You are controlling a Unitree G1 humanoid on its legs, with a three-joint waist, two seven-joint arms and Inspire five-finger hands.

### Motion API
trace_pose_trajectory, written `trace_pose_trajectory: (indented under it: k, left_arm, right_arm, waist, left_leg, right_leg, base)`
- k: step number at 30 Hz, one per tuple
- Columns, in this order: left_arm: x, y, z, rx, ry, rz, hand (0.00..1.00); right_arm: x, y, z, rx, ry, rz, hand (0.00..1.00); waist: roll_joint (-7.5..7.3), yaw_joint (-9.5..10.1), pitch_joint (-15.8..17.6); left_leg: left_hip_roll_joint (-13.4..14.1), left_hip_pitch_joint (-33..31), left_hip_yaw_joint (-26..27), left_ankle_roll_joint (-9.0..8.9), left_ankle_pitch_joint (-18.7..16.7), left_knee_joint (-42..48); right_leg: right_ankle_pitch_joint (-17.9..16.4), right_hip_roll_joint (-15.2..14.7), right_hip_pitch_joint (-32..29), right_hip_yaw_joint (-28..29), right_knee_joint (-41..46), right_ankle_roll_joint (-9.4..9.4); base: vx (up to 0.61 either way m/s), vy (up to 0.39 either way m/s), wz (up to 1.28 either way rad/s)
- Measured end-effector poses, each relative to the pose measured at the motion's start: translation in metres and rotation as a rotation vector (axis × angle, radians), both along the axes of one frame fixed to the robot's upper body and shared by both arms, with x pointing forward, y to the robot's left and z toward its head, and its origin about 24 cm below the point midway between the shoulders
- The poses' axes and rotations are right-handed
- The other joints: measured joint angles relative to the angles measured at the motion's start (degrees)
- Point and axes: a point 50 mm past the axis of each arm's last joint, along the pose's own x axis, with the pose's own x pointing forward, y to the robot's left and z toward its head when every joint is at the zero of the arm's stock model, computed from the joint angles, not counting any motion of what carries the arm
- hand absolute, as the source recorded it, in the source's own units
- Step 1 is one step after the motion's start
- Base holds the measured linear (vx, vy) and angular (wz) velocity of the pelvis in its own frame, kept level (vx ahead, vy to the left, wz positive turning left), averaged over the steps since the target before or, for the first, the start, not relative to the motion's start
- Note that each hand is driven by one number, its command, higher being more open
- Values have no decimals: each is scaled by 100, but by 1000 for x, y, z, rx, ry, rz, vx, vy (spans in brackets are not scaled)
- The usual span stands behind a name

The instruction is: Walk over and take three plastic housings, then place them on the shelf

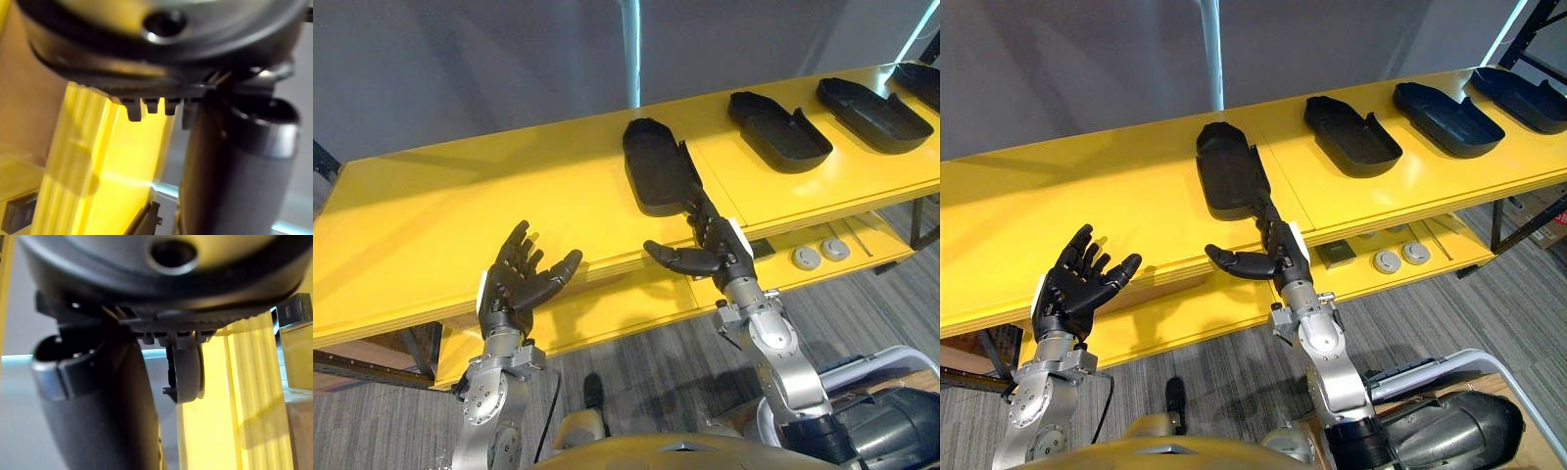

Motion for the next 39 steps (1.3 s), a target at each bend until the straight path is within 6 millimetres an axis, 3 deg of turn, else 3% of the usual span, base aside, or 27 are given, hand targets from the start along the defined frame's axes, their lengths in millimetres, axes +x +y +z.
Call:
trace_pose_trajectory:
  k: [6,16,22,25,30,34,39]
  left_arm:
    - [0,-1,0,-2,-2,-12,100]
    - [0,-2,0,-2,-16,-29,100]
    - [-2,4,6,7,-59,-5,100]
    - [-2,5,24,22,-145,-26,100]
    - [1,-10,69,47,-400,-169,100]
    - [12,-30,84,-51,-521,-297,100]
    - [16,-80,92,-180,-548,-543,100]
  right_arm:
    - [12,3,5,-6,-20,-27,100]
    - [11,3,6,-19,-31,-52,100]
    - [-29,3,37,84,-198,-55,100]
    - [-45,-10,53,138,-305,-97,100]
    - [-57,-42,55,180,-330,-244,100]
    - [-67,-53,43,214,-267,-358,100]
    - [-93,-74,21,212,-152,-587,100]
  waist:
    - [91,44,83]
    - [70,121,103]
    - [-40,68,142]
    - [-125,-32,137]
    - [-192,-288,75]
    - [-186,-421,55]
    - [-216,-831,-36]
  left_leg:
    - [-19,-1,-116,-2,26,0]
    - [-29,-2,-140,-9,24,-1]
    - [-9,1,4,-29,-47,-1]
    - [29,38,164,-34,-70,0]
    - [33,236,584,-23,-203,-1]
    - [58,452,942,-23,-303,-6]
    - [203,881,2025,-106,-525,-23]
  right_leg:
    - [-90,-27,26,-103,133,-17]
    - [-136,-48,18,-131,179,-9]
    - [-91,-18,7,-40,36,34]
    - [5,22,-7,103,-96,36]
    - [200,24,41,478,-360,60]
    - [272,19,41,834,-424,66]
    - [561,147,-204,1874,-673,36]
  base:
    - [-20,-32,10]
    - [-3,-31,1]
    - [16,-33,-8]
    - [39,-38,-24]
    - [34,-5,-38]
    - [13,17,-52]
    - [8,38,-101]
